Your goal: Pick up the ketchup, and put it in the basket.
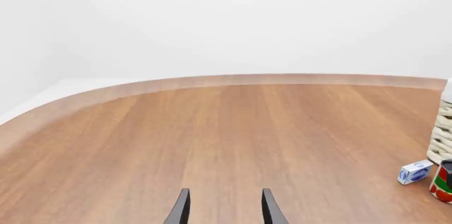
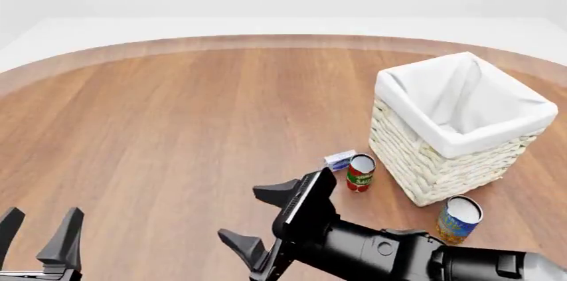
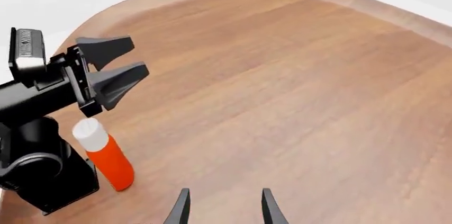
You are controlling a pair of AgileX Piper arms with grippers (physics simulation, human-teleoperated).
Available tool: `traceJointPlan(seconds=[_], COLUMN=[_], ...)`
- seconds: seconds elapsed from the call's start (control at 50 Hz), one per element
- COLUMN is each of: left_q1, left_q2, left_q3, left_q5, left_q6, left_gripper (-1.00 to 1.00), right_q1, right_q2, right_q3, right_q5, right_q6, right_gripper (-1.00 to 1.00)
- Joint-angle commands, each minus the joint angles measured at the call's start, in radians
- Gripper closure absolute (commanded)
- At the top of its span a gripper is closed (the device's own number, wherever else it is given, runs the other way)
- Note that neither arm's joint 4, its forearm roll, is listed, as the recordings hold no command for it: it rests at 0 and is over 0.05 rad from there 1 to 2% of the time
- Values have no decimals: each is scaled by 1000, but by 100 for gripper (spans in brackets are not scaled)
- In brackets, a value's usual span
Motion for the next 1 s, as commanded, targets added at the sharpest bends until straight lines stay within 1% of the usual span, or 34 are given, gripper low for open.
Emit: traceJointPlan(seconds=[0.02,0.04,0.08,0.14,0.22,0.36,0.4,0.64,0.66,0.68,0.72,0.76,0.82,0.86,0.96,1.0], left_q1=[0,0,0,0,0,0,0,0,0,0,0,0,0,0,0,0], left_q2=[0,0,0,0,0,0,0,0,0,0,0,0,0,0,0,0], left_q3=[0,0,0,0,0,0,0,0,0,0,0,0,0,0,0,0], left_q5=[0,0,0,0,0,0,0,0,0,0,0,0,0,0,0,0], left_q6=[0,0,0,0,0,0,0,0,0,0,0,0,0,0,0,0], left_gripper=[-100,-100,-100,-100,-100,-100,-100,-100,-100,-100,-100,-100,-100,-100,-100,-100], right_q1=[68,70,77,94,119,156,172,201,216,186,211,225,247,254,253,282], right_q2=[62,64,51,74,100,151,166,209,192,173,204,220,224,230,228,253], right_q3=[-19,-20,-14,-29,-47,-78,-90,-113,-94,-77,-96,-106,-117,-121,-111,-123], right_q5=[-35,-35,-47,-40,-39,-38,-31,-45,-75,-86,-79,-84,-87,-95,-114,-115], right_q6=[-23,-21,6,-4,3,25,39,66,91,61,78,76,118,114,142,178], right_gripper=[-100,-100,-100,-100,-100,-100,-100,-100,-100,-100,-100,-100,-100,-100,-100,-100])
